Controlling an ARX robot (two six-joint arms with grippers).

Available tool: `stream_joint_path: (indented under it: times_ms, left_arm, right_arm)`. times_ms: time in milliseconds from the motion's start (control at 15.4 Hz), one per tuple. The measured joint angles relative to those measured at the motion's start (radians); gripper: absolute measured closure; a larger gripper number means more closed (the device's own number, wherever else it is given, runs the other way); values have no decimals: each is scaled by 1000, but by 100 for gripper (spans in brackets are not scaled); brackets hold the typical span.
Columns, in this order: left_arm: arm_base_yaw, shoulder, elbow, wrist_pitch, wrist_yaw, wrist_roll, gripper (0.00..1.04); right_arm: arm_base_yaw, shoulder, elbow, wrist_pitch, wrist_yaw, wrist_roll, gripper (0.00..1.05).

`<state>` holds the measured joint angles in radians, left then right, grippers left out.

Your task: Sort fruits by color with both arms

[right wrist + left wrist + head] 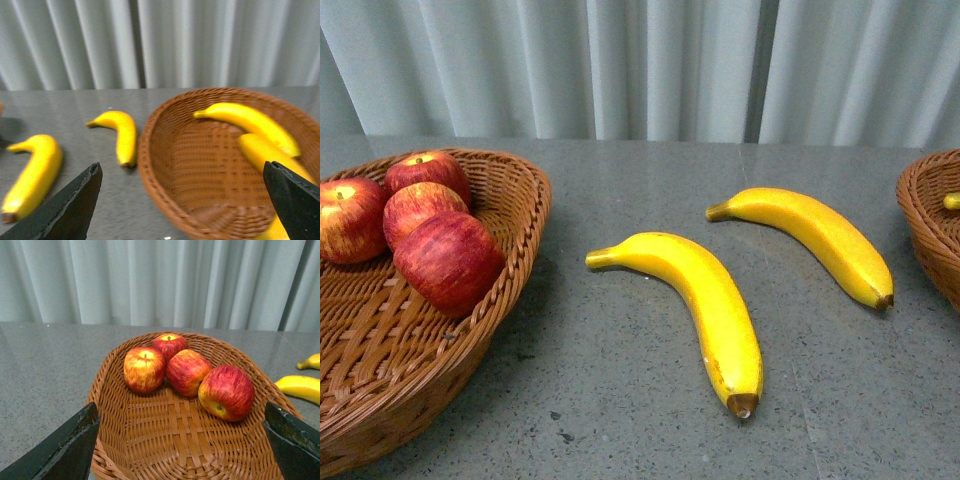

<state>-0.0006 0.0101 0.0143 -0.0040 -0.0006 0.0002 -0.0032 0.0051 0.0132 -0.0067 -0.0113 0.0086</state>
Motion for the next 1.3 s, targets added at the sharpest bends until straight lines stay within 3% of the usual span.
stream_joint_path:
  times_ms: [65,195,325,519,649,909,1168,1298]
  left_arm:
    - [0,0,0,0,0,0,7]
    - [0,0,0,0,0,0,7]
    - [0,0,0,0,0,0,7]
    - [0,0,0,0,0,0,7]
    - [0,0,0,0,0,0,7]
    - [0,0,0,0,0,0,7]
    - [0,0,0,0,0,0,7]
    - [0,0,0,0,0,0,7]
  right_arm:
    - [-49,28,3,8,-119,115,7]
    - [-52,189,51,166,-185,321,7]
    - [24,449,154,397,-147,362,7]
    - [204,855,363,625,-84,315,7]
    - [282,1072,527,626,-65,295,7]
    - [340,1226,650,576,-48,277,7]
    - [524,1487,957,353,-33,192,7]
    - [557,1617,1051,238,-3,121,7]
